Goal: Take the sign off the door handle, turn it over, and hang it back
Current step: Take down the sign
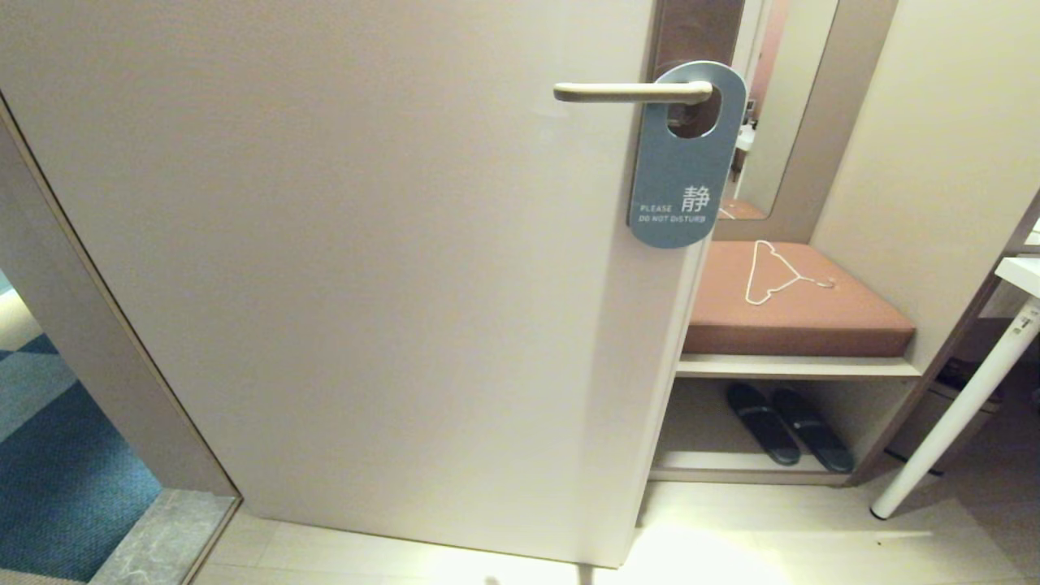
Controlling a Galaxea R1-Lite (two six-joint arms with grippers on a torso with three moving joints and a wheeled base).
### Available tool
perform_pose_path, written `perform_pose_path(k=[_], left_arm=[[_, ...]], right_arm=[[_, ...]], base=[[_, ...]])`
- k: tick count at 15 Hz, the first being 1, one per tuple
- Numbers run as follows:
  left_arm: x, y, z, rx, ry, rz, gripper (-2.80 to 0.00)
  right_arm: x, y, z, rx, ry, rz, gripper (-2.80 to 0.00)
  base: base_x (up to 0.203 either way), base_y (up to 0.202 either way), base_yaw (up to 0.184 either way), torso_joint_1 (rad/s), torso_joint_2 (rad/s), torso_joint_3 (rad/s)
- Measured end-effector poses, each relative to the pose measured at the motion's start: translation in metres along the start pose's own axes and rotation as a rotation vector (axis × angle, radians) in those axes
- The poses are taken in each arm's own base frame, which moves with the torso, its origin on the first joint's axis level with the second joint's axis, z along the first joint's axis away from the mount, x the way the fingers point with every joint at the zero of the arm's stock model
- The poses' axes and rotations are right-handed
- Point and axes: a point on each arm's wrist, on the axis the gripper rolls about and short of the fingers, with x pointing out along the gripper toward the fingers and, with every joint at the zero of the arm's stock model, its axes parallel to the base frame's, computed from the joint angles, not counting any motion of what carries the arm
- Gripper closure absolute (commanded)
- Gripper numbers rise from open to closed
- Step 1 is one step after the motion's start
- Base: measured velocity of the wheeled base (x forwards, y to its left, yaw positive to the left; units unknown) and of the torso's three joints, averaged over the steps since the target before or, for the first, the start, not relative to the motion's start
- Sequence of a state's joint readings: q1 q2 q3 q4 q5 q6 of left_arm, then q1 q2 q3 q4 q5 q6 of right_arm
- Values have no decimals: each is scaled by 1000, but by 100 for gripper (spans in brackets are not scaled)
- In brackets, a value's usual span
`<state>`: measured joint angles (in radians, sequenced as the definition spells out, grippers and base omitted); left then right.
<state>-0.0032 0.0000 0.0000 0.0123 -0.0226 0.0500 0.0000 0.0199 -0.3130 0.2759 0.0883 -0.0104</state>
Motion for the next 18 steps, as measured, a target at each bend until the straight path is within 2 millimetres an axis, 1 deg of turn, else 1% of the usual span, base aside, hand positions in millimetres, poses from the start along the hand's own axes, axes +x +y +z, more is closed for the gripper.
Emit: perform_pose_path(k=[1,4,7,9,12,13,16,18], left_arm=[[0,0,0,0,0,0,0],[0,0,0,0,0,0,0],[0,0,0,0,0,0,0],[0,0,0,0,0,0,0],[0,0,0,0,0,0,0],[0,0,0,0,0,0,0],[0,0,0,0,0,0,0],[0,0,0,0,0,-1,0]], right_arm=[[0,0,8,0,-3,-5,0],[11,-2,45,0,-15,-28,0],[35,-5,87,18,24,-38,0],[60,-9,112,43,71,-91,0],[107,-18,141,58,150,-237,0],[121,-21,149,63,166,-256,0],[170,-37,170,67,169,-247,0],[200,-57,184,54,152,-187,0]], base=[[0,0,0,0,0,0],[0,0,0,0,0,0],[0,0,0,0,0,0],[0,0,0,0,0,0],[0,0,0,0,0,0],[0,0,0,0,0,0],[0,0,0,0,0,0],[0,0,0,0,0,0]])
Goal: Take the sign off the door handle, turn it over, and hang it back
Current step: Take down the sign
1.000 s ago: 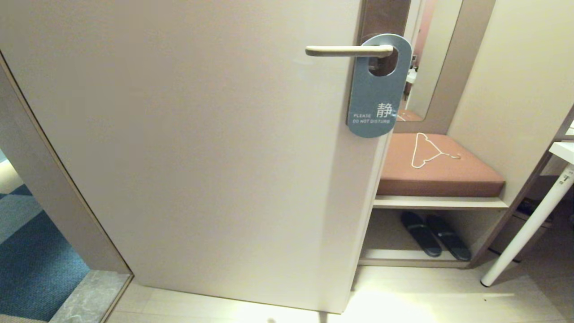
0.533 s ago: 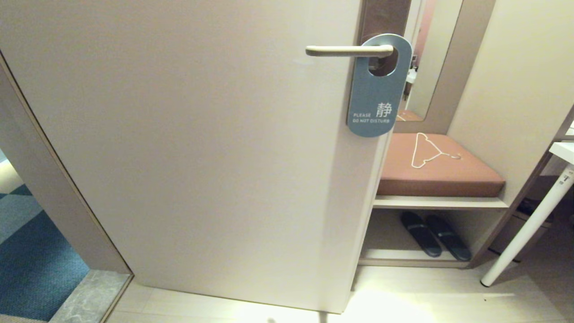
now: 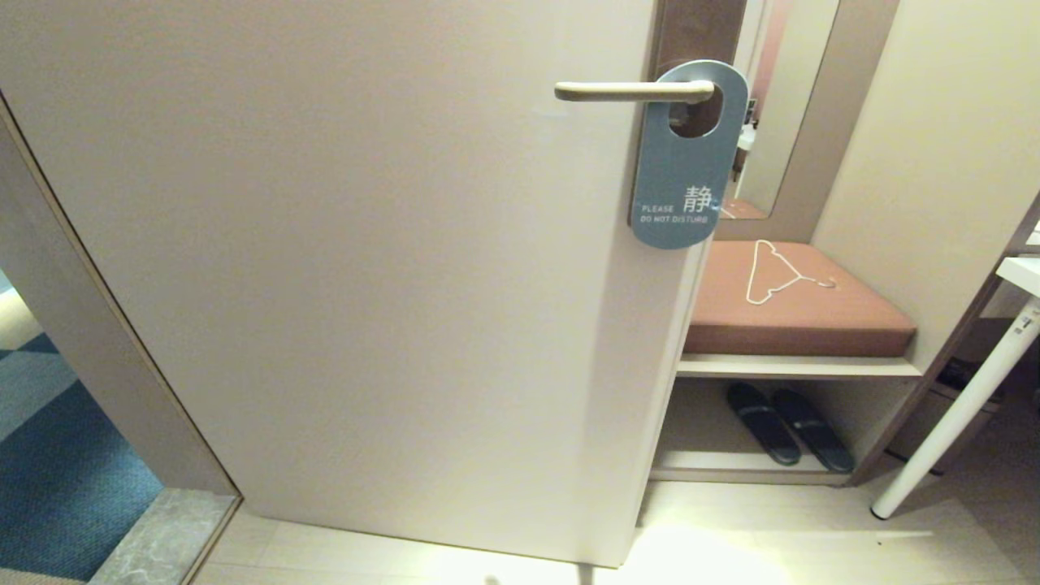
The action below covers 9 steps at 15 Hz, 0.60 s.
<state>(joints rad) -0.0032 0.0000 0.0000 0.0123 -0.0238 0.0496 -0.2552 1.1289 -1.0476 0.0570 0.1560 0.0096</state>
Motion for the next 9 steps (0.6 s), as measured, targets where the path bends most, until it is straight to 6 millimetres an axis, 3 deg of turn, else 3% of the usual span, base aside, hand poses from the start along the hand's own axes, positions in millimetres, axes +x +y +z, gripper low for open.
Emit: perform_pose_path(k=[4,9], left_arm=[[0,0,0,0,0,1,0],[0,0,0,0,0,1,0]], right_arm=[[38,-38,21,-57,-14,258,0],[68,-58,13,-38,0,666,0]], base=[[0,0,0,0,0,0],[0,0,0,0,0,0]])
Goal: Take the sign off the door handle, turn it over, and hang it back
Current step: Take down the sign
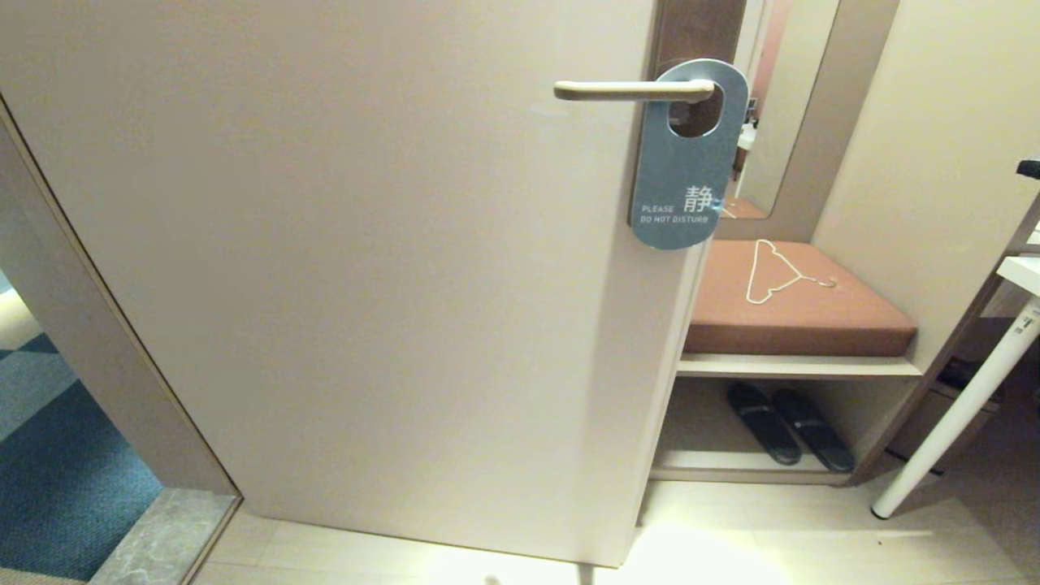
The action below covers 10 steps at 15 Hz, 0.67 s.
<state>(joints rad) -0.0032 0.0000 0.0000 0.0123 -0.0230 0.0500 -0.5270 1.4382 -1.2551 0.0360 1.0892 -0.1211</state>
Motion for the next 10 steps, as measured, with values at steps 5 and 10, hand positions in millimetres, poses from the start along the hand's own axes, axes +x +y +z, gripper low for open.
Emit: perform_pose_path(k=[5,10], left_arm=[[0,0,0,0,0,0,0],[0,0,0,0,0,0,0]], right_arm=[[35,9,-15,48,32,246,0],[78,45,-45,24,103,460,0]], base=[[0,0,0,0,0,0],[0,0,0,0,0,0]])
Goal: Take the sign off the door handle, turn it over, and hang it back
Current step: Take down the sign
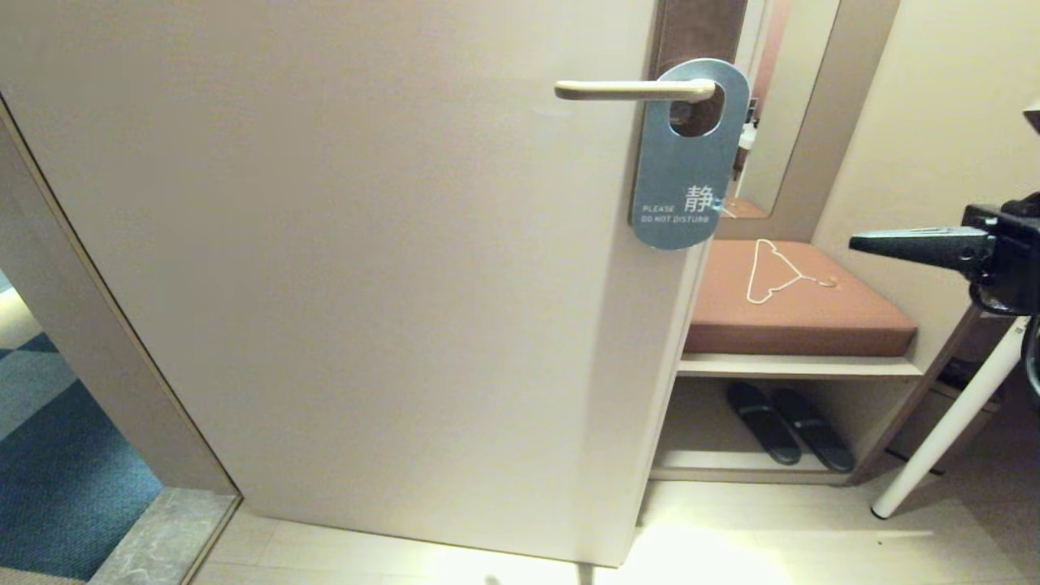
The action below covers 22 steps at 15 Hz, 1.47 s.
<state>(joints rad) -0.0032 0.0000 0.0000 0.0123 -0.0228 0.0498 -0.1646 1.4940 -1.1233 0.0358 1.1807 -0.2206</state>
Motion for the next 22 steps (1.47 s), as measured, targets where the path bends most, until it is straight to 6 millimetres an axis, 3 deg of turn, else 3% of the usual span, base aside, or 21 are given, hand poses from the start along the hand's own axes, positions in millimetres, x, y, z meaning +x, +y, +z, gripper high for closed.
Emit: perform_pose_path(k=[1,14,22], left_arm=[[0,0,0,0,0,0,0],[0,0,0,0,0,0,0],[0,0,0,0,0,0,0]], right_arm=[[7,2,-5,-11,14,20,-280],[30,-27,2,-69,-1,46,-280],[78,-48,14,-135,-16,146,-280]], base=[[0,0,0,0,0,0],[0,0,0,0,0,0],[0,0,0,0,0,0]])
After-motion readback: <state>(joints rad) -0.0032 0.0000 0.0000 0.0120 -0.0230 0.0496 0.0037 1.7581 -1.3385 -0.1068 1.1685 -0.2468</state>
